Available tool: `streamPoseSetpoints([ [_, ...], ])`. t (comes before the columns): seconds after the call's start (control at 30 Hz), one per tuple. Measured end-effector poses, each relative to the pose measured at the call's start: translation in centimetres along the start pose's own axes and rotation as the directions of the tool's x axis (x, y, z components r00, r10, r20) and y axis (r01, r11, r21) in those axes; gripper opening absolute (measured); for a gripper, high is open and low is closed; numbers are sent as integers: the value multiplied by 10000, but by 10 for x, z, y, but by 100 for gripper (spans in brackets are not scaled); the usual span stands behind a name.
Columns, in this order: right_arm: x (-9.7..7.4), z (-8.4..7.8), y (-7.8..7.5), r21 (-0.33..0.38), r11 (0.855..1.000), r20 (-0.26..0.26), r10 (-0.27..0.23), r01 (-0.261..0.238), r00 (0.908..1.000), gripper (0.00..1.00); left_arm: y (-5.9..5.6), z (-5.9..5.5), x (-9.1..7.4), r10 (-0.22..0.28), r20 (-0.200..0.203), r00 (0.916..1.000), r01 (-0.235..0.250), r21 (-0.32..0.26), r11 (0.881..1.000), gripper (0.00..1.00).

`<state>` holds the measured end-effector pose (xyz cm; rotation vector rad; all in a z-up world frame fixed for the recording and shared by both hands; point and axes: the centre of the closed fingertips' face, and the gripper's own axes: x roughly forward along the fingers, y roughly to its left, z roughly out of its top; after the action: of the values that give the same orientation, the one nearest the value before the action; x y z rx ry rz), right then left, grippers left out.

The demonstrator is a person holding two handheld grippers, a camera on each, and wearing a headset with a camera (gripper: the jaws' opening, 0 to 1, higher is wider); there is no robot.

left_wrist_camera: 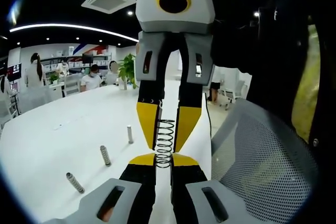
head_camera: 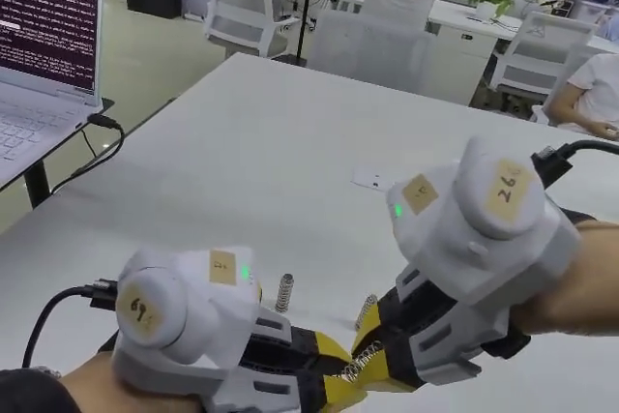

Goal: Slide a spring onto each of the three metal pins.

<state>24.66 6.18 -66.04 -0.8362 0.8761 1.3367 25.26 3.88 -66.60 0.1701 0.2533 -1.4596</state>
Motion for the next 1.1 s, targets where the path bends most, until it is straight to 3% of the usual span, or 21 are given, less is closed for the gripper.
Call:
streamPoseSetpoints([
  [0.17, -1, 0, -3, 93, 10000, 141, 22, -23, 9999, 10, 2, 3, -1, 48, 233, 9997, -44, -151, 9999, 2],
  [0.37, -1, -1, -4, 326, 9995, 295, 40, -50, 9996, 10, 3, 4, 0, 132, 240, 9996, -128, -165, 9998, 2],
  [0.7, -3, 2, -3, 12, 9999, -293, 154, -154, 9995, 9, 4, 6, 1, 191, 277, 9994, -189, -50, 9998, 2],
  [0.87, -3, 2, -3, -325, 9990, -853, 292, -321, 9959, 9, 4, 7, 2, 261, 355, 9990, -263, 36, 9996, 2],
  [1.1, -5, 2, -3, -475, 9979, -1242, 373, -435, 9916, 8, 4, 9, 3, 335, 444, 9985, -340, 116, 9994, 3],
])
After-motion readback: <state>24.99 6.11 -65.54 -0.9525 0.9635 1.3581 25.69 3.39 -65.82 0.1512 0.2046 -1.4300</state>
